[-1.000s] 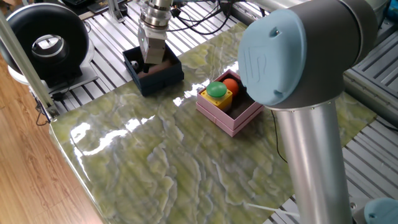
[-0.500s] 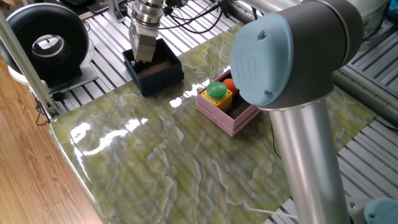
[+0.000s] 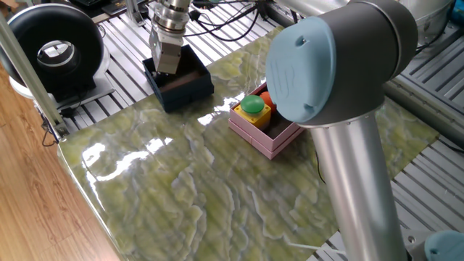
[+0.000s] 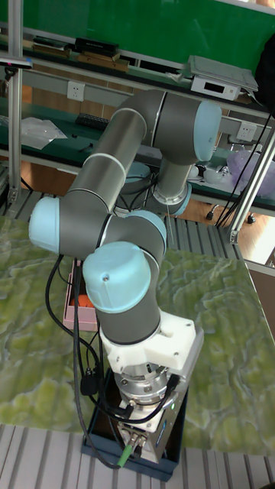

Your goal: Move an object from one box to another

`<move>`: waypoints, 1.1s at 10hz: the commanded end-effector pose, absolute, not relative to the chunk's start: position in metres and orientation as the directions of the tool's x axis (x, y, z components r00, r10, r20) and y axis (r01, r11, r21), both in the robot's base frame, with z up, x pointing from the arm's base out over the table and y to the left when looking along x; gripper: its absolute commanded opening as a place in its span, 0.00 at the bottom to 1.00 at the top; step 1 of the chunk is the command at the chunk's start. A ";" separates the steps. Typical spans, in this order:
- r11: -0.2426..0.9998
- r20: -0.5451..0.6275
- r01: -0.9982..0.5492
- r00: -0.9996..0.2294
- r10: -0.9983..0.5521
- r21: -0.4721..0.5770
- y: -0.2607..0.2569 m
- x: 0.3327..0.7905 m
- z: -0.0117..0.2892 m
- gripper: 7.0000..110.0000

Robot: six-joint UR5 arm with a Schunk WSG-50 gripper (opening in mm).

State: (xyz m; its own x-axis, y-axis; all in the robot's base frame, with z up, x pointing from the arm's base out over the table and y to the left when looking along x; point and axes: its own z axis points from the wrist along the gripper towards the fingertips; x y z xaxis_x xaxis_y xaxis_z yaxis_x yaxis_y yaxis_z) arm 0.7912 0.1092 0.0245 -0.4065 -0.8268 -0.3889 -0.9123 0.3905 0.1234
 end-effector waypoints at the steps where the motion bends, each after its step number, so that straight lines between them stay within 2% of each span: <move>1: 0.381 -0.379 -0.913 -0.407 -0.831 0.146 0.096 0.780 0.019 0.57; 3: 0.357 -0.377 -0.912 -0.409 -0.831 0.201 0.092 0.751 0.018 0.57; 5: 0.362 -0.366 -0.909 -0.414 -0.833 0.205 0.086 0.738 0.024 0.57; 11: 0.422 -0.358 -0.904 -0.416 -0.836 0.066 0.076 0.797 0.038 0.57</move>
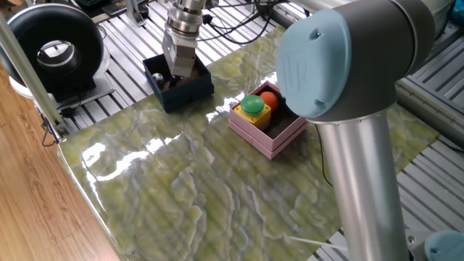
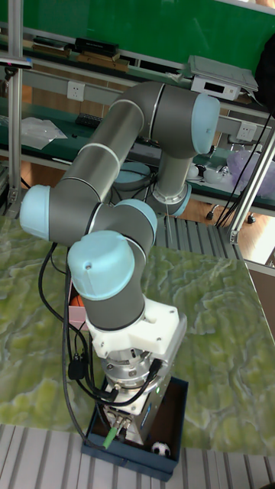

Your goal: Move an object from one box to another

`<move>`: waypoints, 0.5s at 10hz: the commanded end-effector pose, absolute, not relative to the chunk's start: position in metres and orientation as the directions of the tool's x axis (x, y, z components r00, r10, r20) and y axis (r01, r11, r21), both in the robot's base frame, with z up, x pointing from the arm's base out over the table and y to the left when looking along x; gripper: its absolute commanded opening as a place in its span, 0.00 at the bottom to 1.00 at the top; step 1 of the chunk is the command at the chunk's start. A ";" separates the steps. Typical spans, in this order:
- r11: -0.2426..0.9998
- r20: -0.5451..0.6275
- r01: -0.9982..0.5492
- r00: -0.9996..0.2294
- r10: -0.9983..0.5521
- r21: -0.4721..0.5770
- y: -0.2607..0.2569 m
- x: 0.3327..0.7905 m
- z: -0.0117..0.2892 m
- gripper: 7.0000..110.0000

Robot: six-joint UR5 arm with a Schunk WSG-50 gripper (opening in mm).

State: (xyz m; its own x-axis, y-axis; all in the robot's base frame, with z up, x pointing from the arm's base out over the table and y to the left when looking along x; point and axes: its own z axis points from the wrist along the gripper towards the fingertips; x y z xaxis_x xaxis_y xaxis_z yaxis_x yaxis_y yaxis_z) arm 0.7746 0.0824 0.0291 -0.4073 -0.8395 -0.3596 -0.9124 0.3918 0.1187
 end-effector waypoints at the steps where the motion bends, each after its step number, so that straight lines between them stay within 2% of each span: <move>1: 0.433 -0.357 -0.900 -0.418 -0.835 0.041 0.073 0.807 0.037 0.57; 5: 0.433 -0.401 -0.901 -0.411 -0.819 0.040 0.085 0.815 0.027 0.57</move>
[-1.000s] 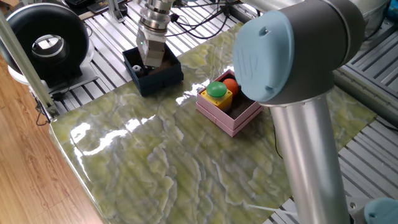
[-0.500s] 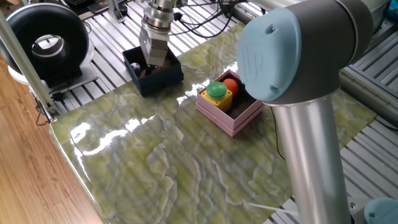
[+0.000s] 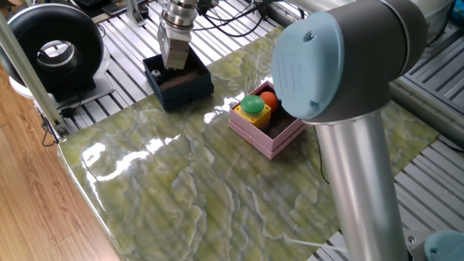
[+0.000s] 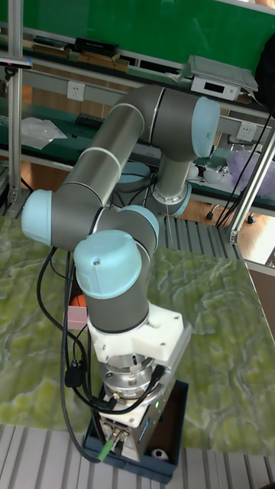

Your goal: Move an object from one box to another

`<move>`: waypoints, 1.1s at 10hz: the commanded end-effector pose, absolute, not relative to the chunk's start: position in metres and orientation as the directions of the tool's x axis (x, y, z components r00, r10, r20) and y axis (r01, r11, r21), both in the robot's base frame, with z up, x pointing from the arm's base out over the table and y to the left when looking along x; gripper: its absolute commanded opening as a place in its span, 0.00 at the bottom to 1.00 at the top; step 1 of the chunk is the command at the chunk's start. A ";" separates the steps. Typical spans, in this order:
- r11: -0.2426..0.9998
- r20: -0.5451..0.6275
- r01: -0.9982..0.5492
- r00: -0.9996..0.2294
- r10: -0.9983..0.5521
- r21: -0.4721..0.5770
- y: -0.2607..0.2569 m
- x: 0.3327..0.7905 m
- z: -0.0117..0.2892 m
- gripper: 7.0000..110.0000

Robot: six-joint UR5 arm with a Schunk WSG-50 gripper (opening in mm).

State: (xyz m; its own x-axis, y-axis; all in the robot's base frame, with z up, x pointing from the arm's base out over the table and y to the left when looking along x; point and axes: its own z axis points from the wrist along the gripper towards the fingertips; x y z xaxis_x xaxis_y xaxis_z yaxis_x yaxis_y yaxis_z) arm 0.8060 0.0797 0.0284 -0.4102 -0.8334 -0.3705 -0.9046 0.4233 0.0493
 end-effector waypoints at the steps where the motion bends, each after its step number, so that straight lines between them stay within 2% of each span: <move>1: 0.430 -0.413 -0.901 -0.411 -0.813 0.052 0.090 0.809 0.024 0.57; 4: 0.407 -0.416 -0.911 -0.396 -0.818 0.066 0.087 0.789 0.018 0.57; 7: 0.393 -0.396 -0.913 -0.404 -0.825 0.111 0.088 0.754 0.029 0.57; 11: 0.367 -0.418 -0.913 -0.407 -0.812 0.178 0.101 0.739 0.039 0.57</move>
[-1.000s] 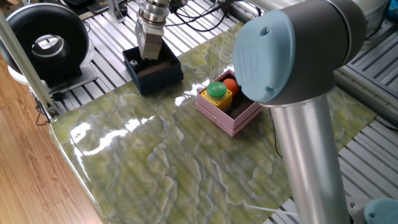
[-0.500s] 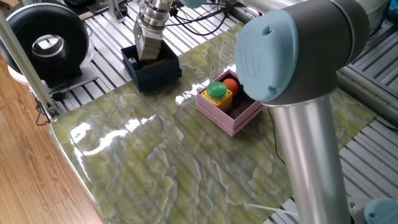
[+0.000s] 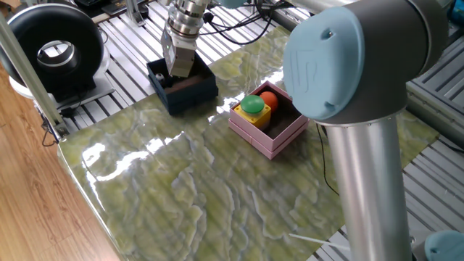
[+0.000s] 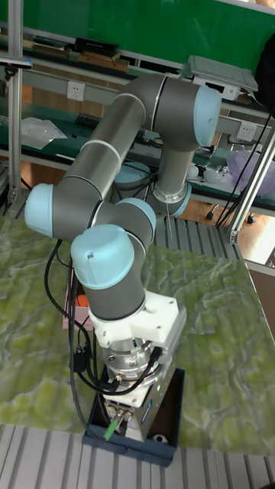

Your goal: Move an object from one box to another

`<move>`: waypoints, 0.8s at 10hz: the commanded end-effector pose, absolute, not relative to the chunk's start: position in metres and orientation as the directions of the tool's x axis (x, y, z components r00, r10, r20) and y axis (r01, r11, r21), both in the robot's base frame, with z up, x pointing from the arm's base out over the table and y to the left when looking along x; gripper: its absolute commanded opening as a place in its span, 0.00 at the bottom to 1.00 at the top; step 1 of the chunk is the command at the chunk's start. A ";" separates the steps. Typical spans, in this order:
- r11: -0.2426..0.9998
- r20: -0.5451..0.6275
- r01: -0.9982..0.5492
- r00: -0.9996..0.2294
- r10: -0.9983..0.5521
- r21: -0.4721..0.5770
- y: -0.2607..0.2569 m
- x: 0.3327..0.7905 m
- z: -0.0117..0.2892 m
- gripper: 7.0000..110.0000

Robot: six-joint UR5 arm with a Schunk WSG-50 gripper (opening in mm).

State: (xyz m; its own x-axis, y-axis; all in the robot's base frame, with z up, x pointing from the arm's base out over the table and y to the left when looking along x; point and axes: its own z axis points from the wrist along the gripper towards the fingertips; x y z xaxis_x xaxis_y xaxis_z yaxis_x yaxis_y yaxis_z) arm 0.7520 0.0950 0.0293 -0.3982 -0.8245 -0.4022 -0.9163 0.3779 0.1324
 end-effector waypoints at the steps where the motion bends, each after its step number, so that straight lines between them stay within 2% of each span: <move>1: 0.368 -0.402 -0.911 -0.412 -0.818 0.185 0.094 0.733 0.044 0.57; 8: 0.397 -0.395 -0.900 -0.435 -0.809 0.179 0.091 0.737 0.059 0.57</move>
State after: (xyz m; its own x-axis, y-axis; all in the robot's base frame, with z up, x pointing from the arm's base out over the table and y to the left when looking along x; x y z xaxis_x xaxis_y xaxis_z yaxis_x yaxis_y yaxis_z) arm 0.7354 0.0914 0.0514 -0.4239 -0.8187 -0.3873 -0.9057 0.3852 0.1770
